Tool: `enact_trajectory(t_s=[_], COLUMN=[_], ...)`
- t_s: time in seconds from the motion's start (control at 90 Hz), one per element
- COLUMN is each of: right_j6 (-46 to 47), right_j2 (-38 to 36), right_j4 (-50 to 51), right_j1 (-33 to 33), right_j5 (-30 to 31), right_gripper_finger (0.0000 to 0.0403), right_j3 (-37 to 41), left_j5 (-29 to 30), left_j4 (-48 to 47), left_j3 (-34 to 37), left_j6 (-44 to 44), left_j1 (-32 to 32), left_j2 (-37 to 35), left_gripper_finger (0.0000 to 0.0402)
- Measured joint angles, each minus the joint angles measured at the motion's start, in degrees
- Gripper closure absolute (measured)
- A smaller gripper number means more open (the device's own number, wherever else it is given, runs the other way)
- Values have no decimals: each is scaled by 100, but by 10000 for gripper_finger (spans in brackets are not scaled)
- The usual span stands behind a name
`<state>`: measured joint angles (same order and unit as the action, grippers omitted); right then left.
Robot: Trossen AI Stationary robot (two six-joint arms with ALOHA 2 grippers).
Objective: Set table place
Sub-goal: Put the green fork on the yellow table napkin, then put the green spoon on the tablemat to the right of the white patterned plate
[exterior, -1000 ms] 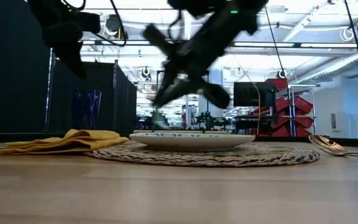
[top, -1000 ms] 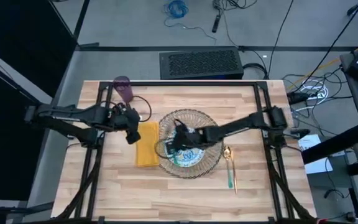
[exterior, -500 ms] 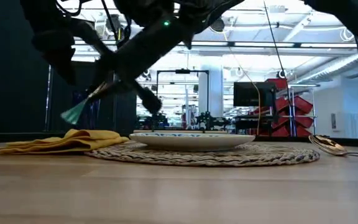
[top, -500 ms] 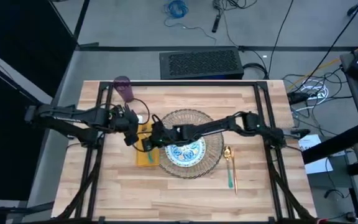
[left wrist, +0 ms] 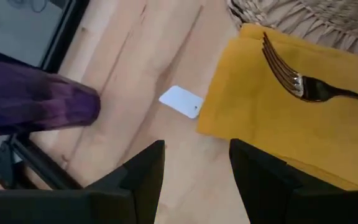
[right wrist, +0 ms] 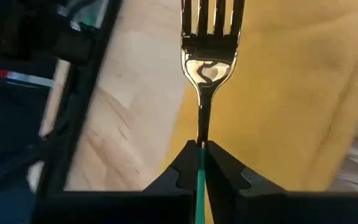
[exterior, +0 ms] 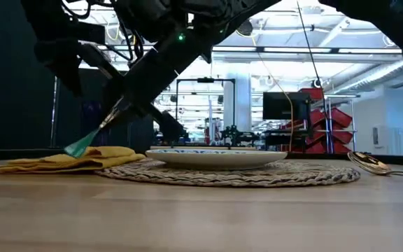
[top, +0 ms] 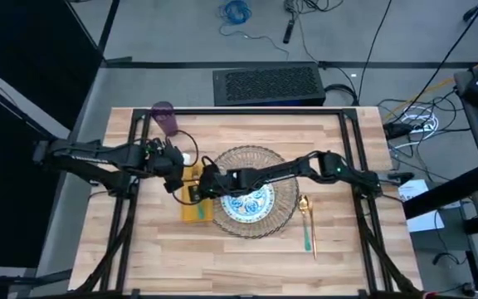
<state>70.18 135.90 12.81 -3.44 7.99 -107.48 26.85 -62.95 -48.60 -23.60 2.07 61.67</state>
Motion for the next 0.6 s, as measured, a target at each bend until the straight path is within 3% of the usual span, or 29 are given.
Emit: enact_trajectory(t_s=[0.6], right_j6=[-406], right_j2=[-2], right_j4=[-152], right_j1=[-4], right_j5=[79], right_gripper_finger=[327], right_j3=[0], left_j5=[24], left_j4=[-16], left_j3=[0], left_j6=[5], left_j1=[0], left_j2=[0], left_gripper_finger=[235])
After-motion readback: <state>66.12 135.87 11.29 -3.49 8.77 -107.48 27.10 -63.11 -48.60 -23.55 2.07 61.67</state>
